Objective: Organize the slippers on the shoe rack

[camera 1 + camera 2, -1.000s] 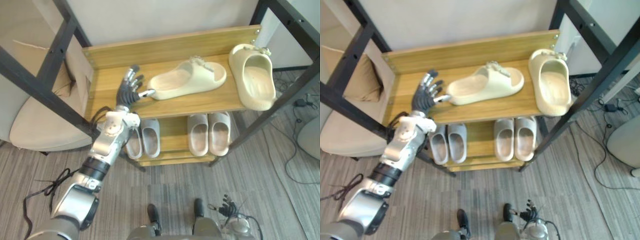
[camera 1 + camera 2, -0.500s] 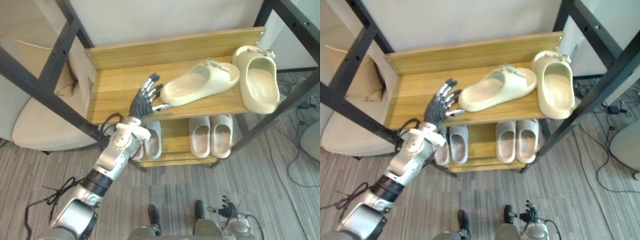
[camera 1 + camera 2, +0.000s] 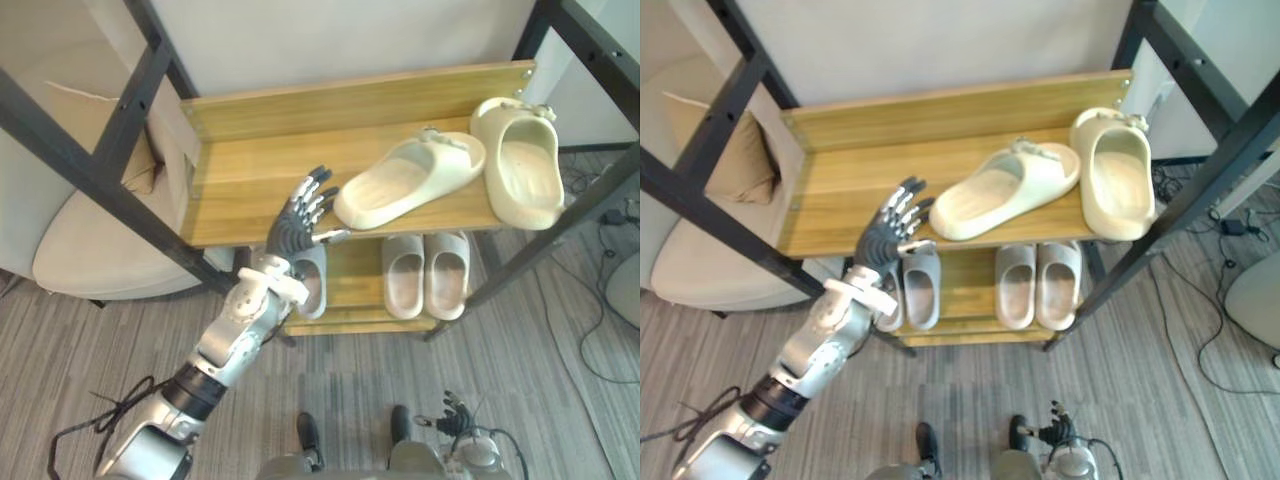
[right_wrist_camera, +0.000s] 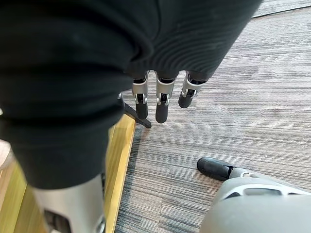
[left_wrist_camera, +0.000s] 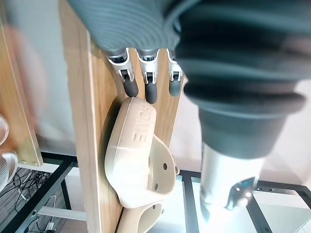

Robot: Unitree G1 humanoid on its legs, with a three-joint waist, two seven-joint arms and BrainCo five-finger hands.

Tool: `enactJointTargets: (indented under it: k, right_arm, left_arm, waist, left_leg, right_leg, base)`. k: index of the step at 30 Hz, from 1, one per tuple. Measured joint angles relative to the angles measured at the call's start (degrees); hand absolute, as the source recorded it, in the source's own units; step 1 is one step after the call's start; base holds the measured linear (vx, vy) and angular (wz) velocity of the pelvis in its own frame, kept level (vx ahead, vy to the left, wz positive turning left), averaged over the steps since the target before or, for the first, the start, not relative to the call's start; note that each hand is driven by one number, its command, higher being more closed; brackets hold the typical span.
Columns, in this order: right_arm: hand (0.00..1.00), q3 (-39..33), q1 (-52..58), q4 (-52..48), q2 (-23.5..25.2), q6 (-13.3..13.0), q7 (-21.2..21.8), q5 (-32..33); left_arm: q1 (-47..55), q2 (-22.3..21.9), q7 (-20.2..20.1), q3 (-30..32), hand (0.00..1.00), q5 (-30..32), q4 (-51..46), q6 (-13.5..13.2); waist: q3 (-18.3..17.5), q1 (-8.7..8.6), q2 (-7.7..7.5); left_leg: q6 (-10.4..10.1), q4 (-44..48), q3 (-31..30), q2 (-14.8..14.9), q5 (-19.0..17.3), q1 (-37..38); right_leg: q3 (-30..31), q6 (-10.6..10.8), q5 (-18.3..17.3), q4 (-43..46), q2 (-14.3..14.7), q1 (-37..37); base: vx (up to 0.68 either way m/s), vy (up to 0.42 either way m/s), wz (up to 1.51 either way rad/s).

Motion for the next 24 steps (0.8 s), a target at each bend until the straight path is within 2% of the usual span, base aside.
enactJointTargets:
  k: [7, 11, 14, 24]
  right_arm:
    - [0.00, 0.0, -0.4, 1.9, -0.3, -0.1, -0.1, 0.0]
    - [0.00, 0.1, -0.5, 1.9, -0.3, -0.1, -0.1, 0.0]
    - [0.00, 0.1, -0.5, 1.9, -0.3, -0.1, -0.2, 0.0]
    - [0.00, 0.1, 0.2, 2.1, -0.1, -0.1, -1.2, 0.0]
  left_arm:
    - [0.9, -1.5, 0.2, -3.3, 0.00, 0.0, -3.6, 0.4]
    - [0.9, -4.8, -0.4, -8.2, 0.00, 0.0, -4.9, 1.5]
    - [0.9, -7.0, -0.4, -8.4, 0.00, 0.0, -4.9, 1.5]
    - [0.9, -8.5, -0.4, -10.4, 0.00, -0.5, -4.9, 1.6]
  waist:
    - [-0.2, 0.76, -0.12]
    - [-0.2, 0.55, -0.16]
    - [-0.3, 0.24, -0.10]
    - [-1.5, -0.22, -0.30]
  left_leg:
    - [0.1, 0.1, 0.1, -0.2, 0.1, -1.2]
    - [0.1, 0.1, 0.4, -0.4, 0.1, -1.0]
    - [0.1, 0.2, 0.8, -0.2, 0.1, -0.8]
    - [0.2, 0.2, 1.0, -0.2, 0.1, -0.8]
  right_leg:
    - [0.6, 0.4, 0.1, 0.5, -0.5, -0.9]
    - [1.0, 0.4, 0.1, 0.8, -0.7, -1.0]
    - [1.4, 0.4, 0.0, 1.0, -0.6, -1.1]
    - [1.8, 0.6, -0.3, 2.2, -0.7, -1.9]
  base:
    - [0.00, 0.000, 0.00]
    - [0.00, 0.008, -0.05]
    - [-0.03, 0.003, -0.07]
    - [-0.01, 0.002, -0.02]
